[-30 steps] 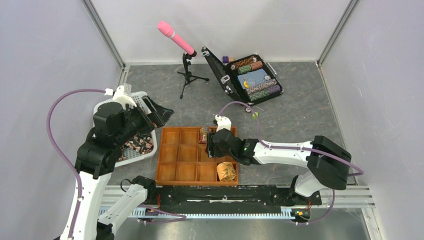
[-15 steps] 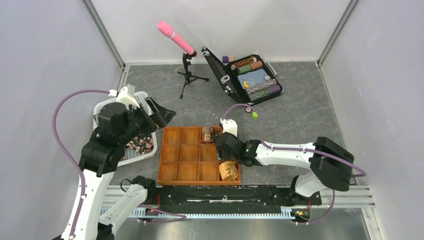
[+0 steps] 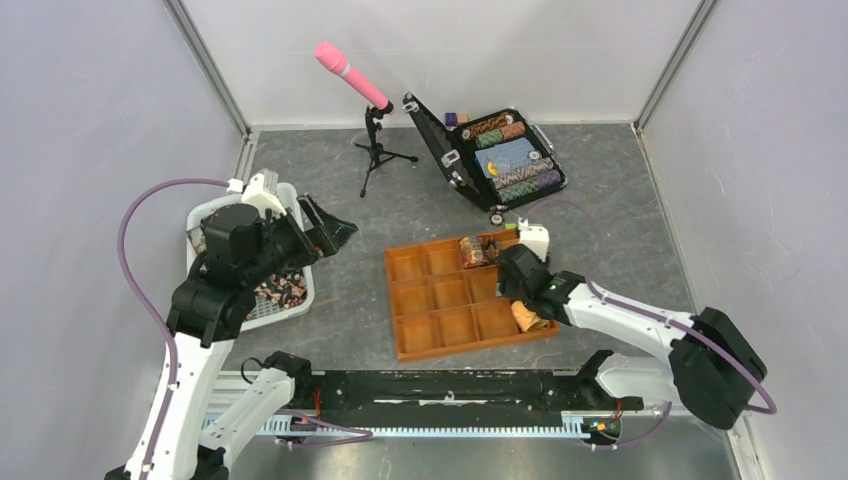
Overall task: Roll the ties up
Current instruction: Move the storage box to the corner of the board.
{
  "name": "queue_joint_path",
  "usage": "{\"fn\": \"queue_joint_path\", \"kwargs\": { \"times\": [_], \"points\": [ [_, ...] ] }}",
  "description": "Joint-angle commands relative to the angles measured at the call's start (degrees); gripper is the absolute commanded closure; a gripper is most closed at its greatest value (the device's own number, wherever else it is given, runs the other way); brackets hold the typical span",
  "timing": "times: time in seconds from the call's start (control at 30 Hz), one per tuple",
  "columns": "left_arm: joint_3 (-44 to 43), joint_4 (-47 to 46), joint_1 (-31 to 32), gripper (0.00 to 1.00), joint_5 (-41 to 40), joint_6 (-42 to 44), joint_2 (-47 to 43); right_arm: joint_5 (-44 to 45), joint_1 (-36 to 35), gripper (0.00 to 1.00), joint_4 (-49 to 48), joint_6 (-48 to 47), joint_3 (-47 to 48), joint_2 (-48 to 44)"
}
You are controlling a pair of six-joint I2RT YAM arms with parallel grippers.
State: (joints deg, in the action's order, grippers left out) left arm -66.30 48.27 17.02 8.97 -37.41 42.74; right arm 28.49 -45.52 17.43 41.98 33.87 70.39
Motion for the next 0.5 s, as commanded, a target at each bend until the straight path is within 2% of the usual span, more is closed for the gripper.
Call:
{"fn": "queue_joint_path", "kwargs": {
  "times": [0.0, 0.27, 0.37, 0.47],
  "points": [
    [0.72, -3.62, 0.04, 0.0, 2.29, -1.44, 0.62, 5.88, 6.45, 0.32, 8.17, -4.24, -4.08, -4.96],
    [4.65, -3.48, 0.04, 0.02, 6.81, 1.72, 2.57, 7.37, 21.15, 0.26, 9.16, -10.58, -1.63, -12.54],
    [8.56, -3.76, 0.12, 0.09, 9.1, 1.91, 2.32, 6.21, 24.73, 0.24, 9.04, -13.85, 1.64, -12.54],
    [13.91, -5.71, 0.42, 0.16, 11.38, 1.26, 0.95, 3.44, 25.24, 0.22, 7.01, -16.42, 4.02, -12.85]
  ]
}}
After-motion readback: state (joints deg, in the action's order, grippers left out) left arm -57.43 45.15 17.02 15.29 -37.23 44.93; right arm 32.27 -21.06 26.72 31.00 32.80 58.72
